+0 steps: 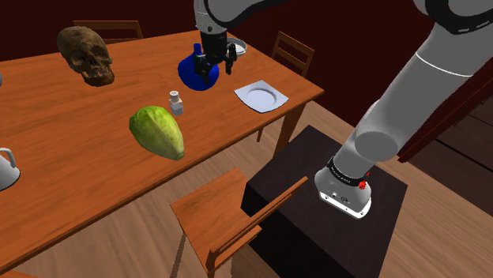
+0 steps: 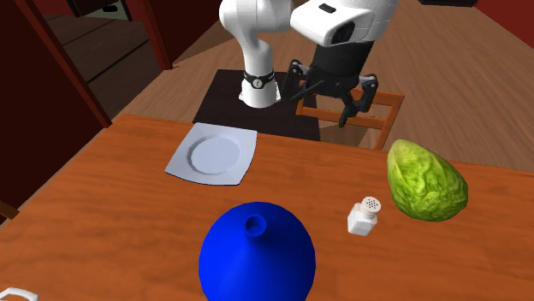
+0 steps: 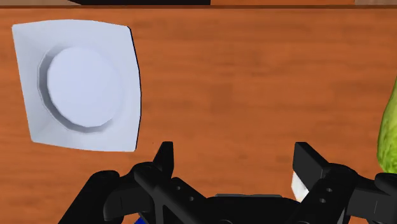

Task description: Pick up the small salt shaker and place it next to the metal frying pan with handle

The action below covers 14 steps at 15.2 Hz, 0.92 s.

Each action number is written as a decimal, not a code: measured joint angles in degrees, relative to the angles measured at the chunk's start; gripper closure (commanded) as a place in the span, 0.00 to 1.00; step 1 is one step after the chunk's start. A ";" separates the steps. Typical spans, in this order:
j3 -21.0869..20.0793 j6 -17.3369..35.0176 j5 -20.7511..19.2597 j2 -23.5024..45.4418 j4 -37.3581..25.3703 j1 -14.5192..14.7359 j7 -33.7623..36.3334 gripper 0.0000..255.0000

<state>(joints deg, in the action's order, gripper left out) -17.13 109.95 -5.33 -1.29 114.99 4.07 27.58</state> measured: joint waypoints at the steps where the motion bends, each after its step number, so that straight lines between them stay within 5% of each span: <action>1: -0.28 -0.04 -0.62 2.00 -1.87 0.23 0.97 0.00; 14: -0.97 -3.71 -9.32 30.53 -32.10 7.92 12.37 0.00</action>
<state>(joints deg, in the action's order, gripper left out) -18.10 106.24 -14.64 29.24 82.89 12.00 39.95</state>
